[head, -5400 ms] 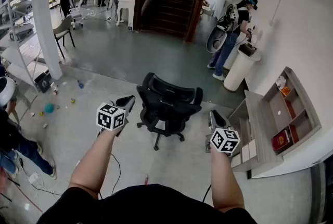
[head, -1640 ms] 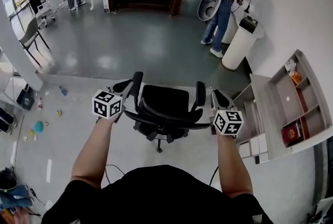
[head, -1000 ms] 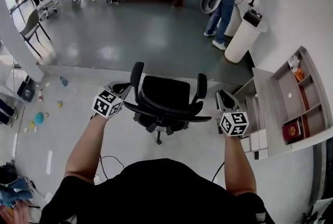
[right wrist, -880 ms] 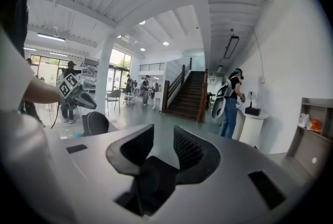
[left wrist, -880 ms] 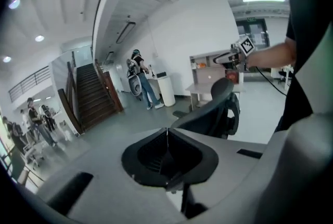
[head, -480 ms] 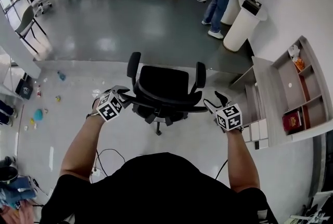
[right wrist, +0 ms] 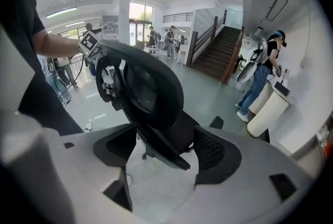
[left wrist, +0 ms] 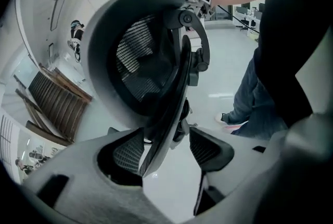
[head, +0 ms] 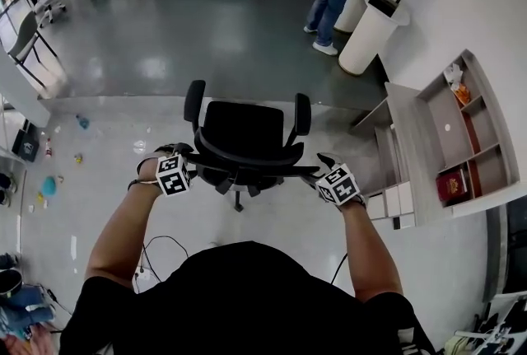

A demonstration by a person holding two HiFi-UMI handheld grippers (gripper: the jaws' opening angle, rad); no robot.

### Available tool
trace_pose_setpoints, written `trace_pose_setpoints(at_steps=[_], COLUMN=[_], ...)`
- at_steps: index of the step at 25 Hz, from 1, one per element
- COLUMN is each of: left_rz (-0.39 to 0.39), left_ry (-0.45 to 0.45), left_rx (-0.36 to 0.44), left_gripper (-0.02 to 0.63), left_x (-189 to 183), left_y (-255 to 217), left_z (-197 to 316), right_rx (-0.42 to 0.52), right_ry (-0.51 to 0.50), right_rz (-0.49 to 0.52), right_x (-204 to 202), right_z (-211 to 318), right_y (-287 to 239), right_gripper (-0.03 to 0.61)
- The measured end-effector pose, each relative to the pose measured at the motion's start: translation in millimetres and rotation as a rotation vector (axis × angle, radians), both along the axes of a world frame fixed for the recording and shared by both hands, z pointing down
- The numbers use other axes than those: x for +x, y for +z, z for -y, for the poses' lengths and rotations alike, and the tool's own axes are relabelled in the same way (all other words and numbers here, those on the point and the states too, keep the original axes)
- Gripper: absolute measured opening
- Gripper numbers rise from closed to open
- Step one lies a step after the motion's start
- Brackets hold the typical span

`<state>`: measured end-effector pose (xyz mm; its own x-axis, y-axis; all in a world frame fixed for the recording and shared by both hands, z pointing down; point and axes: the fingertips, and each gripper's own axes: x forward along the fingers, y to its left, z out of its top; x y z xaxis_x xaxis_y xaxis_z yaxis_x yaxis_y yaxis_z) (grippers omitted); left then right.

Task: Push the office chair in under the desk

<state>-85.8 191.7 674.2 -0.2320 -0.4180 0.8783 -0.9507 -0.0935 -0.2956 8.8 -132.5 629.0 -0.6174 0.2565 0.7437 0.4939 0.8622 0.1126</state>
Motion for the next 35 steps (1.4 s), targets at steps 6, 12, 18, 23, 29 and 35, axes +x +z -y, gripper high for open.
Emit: trace_pose_setpoints(at_steps=[6, 12, 18, 23, 29, 35], left_rz=[-0.019, -0.026, -0.027, -0.036, -0.067, -0.099], left_ry=[0.021, 0.054, 0.034, 0.041, 0.056, 0.066], left_rx=[-0.063, -0.098, -0.159, -0.203, -0.287, -0.318], left_gripper=[0.311, 0.319, 0.321, 0.322, 0.351, 0.359], left_x=[-7, -11, -18, -26, -32, -36], left_y=[27, 33, 37, 49, 72, 88], left_z=[12, 12, 1, 5, 6, 7], right_rx=[0.085, 0.213, 0.26, 0.272, 0.308, 0.322], right_ry=[-0.096, -0.248, -0.311, -0.34, -0.404, -0.461], right_rz=[-0.094, -0.168, -0.216, -0.237, -0.273, -0.271], right_x=[2, -7, -10, -13, -14, -15], right_z=[0, -9, -17, -20, -25, -27], right_y=[37, 60, 82, 94, 107, 110], right_gripper=[0.344, 0.363, 0.367, 0.367, 0.367, 0.365])
